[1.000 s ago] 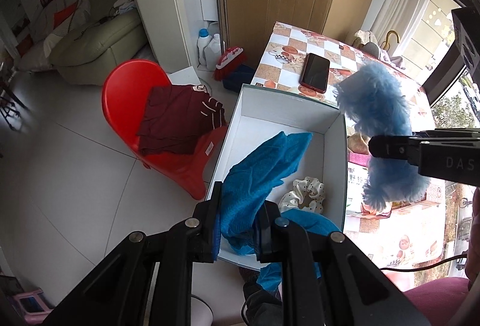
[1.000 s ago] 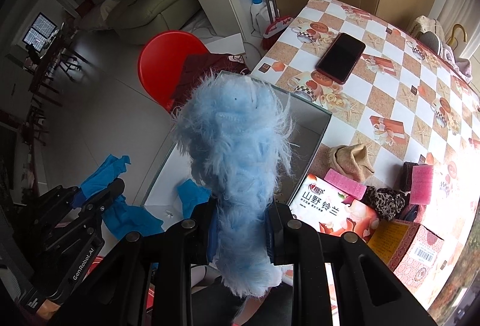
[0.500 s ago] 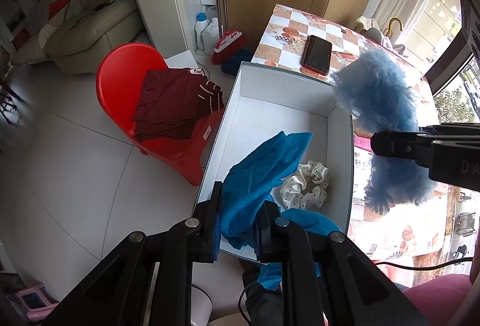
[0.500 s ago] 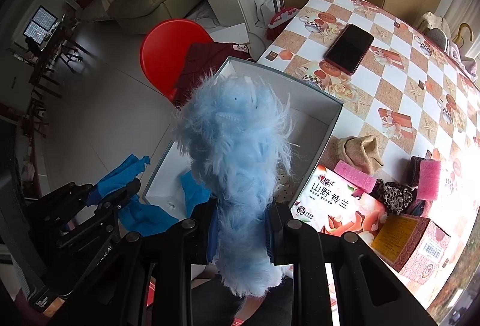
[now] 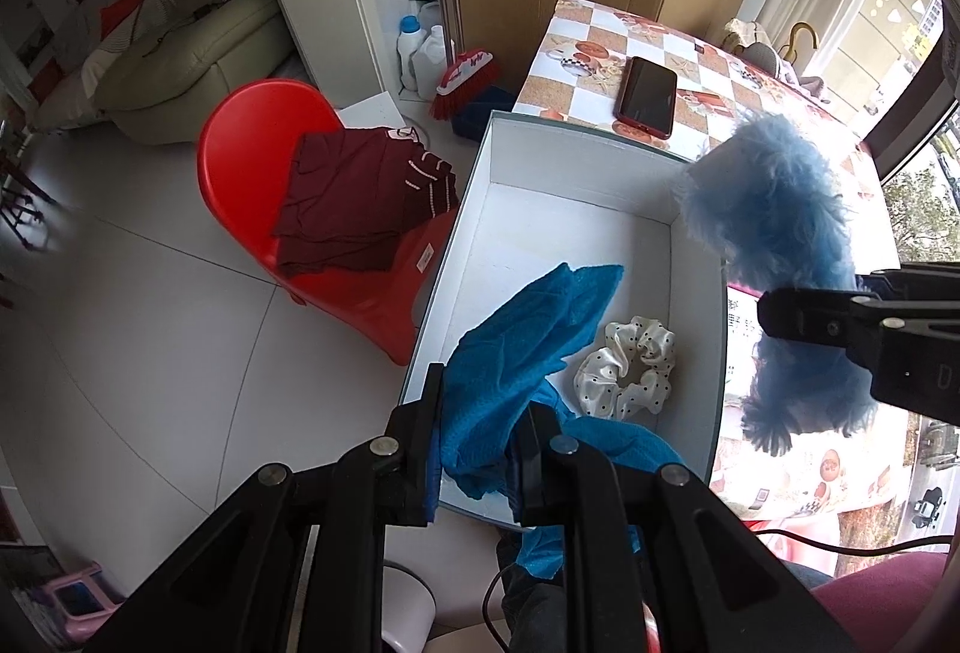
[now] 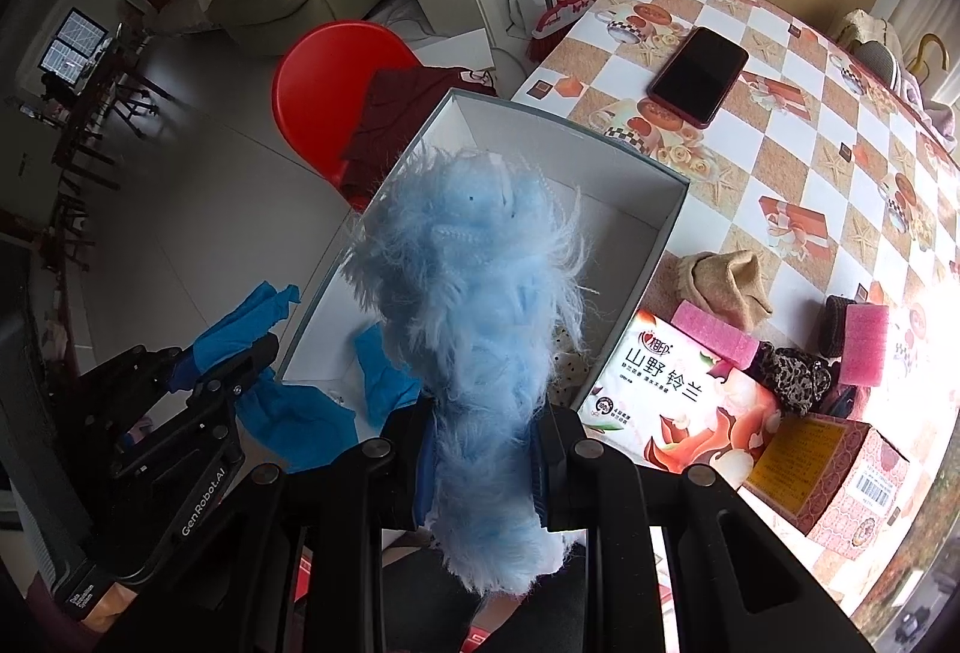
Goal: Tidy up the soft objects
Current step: 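Carry the boa and blue cloth in both tools over the white box, then open both tools to drop the boa and blue cloth into the box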
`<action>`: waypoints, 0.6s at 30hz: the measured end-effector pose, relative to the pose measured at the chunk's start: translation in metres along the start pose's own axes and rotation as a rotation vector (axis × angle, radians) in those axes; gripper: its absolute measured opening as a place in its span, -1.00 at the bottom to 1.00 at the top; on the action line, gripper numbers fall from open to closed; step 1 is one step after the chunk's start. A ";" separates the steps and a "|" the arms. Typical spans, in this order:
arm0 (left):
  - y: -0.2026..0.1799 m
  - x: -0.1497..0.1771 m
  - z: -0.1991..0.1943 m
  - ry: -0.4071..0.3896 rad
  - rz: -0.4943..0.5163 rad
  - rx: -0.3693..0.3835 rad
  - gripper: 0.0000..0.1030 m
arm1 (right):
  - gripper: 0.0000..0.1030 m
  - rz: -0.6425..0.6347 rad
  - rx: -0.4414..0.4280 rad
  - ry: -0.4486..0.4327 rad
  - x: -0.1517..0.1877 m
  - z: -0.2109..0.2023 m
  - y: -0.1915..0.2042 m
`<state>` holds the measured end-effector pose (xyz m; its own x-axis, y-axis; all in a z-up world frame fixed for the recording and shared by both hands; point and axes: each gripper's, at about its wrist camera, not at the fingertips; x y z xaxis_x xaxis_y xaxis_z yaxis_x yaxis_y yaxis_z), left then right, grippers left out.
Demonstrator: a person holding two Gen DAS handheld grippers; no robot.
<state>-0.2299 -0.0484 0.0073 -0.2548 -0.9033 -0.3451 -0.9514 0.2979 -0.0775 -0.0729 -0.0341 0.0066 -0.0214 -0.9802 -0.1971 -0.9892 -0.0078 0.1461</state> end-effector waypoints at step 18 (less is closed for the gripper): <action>-0.013 -0.006 0.011 0.024 0.057 0.000 -0.64 | -0.50 -0.026 -0.004 0.022 -0.006 0.010 0.006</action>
<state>-0.2146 -0.0436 0.0001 -0.3124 -0.8920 -0.3267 -0.9353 0.3489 -0.0583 -0.0799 -0.0262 -0.0007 0.0075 -0.9838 -0.1790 -0.9888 -0.0340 0.1454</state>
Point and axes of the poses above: each gripper's, at about its wrist camera, not at the fingertips, and z roughly the way its jaws point, y to its left, x to its underside, and after that the axes turned 6 degrees about x, right-handed
